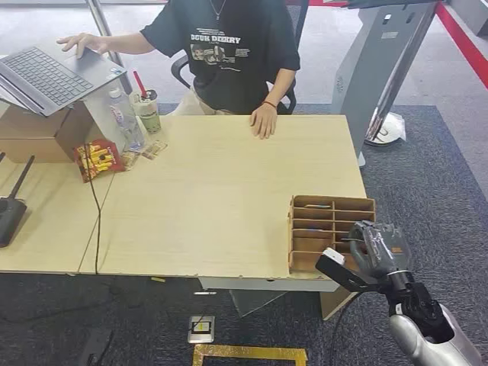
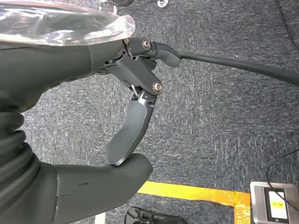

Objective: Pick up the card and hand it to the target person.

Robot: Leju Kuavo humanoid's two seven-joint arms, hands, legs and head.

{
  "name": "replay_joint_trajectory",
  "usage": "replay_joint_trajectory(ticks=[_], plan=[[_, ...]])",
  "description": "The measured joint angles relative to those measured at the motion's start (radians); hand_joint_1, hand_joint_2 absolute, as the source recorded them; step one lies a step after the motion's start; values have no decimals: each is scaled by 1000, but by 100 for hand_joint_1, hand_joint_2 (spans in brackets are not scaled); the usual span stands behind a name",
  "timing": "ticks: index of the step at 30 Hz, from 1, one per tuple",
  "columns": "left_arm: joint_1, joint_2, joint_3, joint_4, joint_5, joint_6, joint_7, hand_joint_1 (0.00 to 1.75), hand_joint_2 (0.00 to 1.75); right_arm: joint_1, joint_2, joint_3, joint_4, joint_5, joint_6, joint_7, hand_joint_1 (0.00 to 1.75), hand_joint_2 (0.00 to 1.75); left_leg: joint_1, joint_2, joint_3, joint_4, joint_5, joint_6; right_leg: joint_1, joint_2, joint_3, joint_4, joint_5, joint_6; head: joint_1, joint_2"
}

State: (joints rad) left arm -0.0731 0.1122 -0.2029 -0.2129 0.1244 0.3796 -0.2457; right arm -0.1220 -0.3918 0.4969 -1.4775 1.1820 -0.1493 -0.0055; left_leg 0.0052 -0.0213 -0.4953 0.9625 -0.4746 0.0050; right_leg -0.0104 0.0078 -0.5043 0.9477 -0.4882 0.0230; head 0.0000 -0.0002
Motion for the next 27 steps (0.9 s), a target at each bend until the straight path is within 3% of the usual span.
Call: replay_joint_trajectory(ticks=[14,27], plan=[[0,-2,0,0,-5,0,1,0,175,3,-1,-31,-54,25,-3,13,173,175,0,0,0,0,0,0,0,0,0,0,0,0,0,0],[1,-2,-1,1,-5,0,3,0,175,8,-26,-196,-292,-94,25,-76,174,175,0,0,0,0,0,0,0,0,0,0,0,0,0,0]])
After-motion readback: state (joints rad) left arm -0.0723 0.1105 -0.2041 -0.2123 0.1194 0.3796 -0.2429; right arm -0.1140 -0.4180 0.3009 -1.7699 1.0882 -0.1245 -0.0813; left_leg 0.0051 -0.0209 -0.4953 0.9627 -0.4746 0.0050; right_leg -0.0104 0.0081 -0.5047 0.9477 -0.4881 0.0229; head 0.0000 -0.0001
